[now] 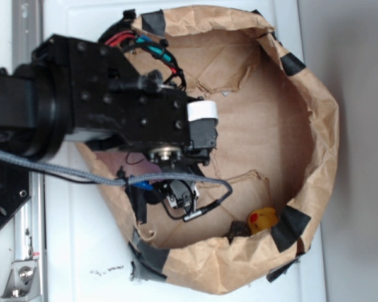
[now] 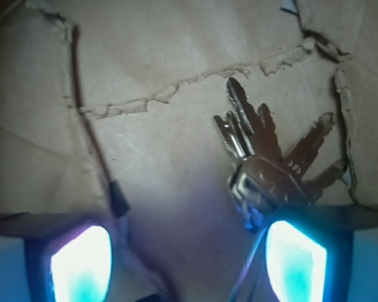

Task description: Grab the silver keys.

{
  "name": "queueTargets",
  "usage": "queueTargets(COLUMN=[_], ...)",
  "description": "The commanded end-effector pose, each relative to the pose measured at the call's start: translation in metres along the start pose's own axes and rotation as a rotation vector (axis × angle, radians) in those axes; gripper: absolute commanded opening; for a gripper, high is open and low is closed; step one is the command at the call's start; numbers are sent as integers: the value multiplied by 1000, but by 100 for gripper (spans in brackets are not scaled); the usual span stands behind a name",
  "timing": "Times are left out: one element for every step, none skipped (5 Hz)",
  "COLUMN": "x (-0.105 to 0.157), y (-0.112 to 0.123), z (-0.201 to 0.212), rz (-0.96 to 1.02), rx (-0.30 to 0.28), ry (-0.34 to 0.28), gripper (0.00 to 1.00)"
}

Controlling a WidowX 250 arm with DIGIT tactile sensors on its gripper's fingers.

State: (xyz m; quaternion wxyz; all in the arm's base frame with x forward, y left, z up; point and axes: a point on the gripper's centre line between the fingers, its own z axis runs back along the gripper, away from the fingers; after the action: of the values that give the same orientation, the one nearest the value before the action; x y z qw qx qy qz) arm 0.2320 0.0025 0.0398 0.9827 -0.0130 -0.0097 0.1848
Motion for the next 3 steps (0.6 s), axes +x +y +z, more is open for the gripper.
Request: queueTargets(x=[3,2,2], y=[0,0,0], z=[-2,-1,-2], rz=[-12,-17,-21], rx=[13,12,21], ry=[-40,-44,-45], gripper=[0,0,0])
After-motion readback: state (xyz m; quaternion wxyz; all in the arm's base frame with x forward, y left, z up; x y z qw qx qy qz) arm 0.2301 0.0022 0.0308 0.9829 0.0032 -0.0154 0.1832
